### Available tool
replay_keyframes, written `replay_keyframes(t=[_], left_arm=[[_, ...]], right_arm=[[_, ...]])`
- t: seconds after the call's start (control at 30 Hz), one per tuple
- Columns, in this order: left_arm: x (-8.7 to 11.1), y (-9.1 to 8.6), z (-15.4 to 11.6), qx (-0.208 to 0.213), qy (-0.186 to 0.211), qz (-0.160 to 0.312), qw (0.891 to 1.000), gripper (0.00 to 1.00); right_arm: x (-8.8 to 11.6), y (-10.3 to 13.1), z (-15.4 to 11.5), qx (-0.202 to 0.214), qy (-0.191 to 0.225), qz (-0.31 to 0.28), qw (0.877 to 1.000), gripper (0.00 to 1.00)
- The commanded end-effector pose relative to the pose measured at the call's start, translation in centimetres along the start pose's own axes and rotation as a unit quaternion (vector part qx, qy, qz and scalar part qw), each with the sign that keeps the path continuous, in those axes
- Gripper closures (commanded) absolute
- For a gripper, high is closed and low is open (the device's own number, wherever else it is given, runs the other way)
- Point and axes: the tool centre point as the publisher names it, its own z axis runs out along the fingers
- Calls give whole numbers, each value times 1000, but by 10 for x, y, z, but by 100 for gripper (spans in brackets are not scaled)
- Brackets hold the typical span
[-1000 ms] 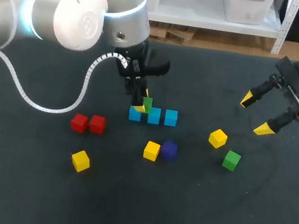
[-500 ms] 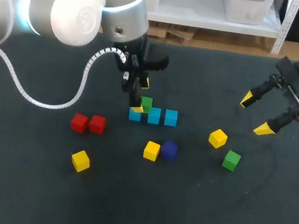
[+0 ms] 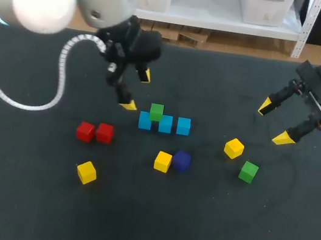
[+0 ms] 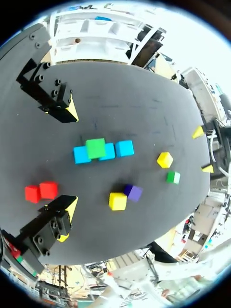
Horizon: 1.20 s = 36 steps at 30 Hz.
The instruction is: Place the blue cubes, place green cubes on the blue cubes, place the yellow cubes on the green cubes, then place the red cubes on the yellow cubes, and place purple cube on the red cubes.
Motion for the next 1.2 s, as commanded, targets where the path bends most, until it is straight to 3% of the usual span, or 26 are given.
replay_keyframes(t=[0.03, 0.37, 0.43, 0.57, 0.73, 1.07, 1.1, 1.2], left_arm=[[20, -44, -17, -47, -40, 13, 998, 0], [51, -79, -36, -68, -95, -1, 993, 0], [53, -84, -40, -67, -90, -2, 994, 0], [61, -94, -50, -80, -123, -25, 989, 0], [59, -106, -51, -62, -129, -17, 990, 0], [59, -106, -51, -62, -129, -17, 990, 0], [59, -106, -51, -62, -129, -17, 990, 0], [59, -106, -51, -62, -129, -17, 990, 0]], right_arm=[[0, -1, 0, 0, -1, 0, 1000, 0], [0, -1, 0, 0, -1, 0, 1000, 0], [0, -1, 0, 0, -1, 0, 1000, 0], [0, -1, 0, 0, -1, 0, 1000, 0], [0, -1, 0, 0, -1, 0, 1000, 0], [0, -1, 0, 0, -1, 0, 1000, 0], [0, 3, 0, 0, -3, -35, 999, 0], [5, 8, 6, -11, 22, -48, 999, 0]])
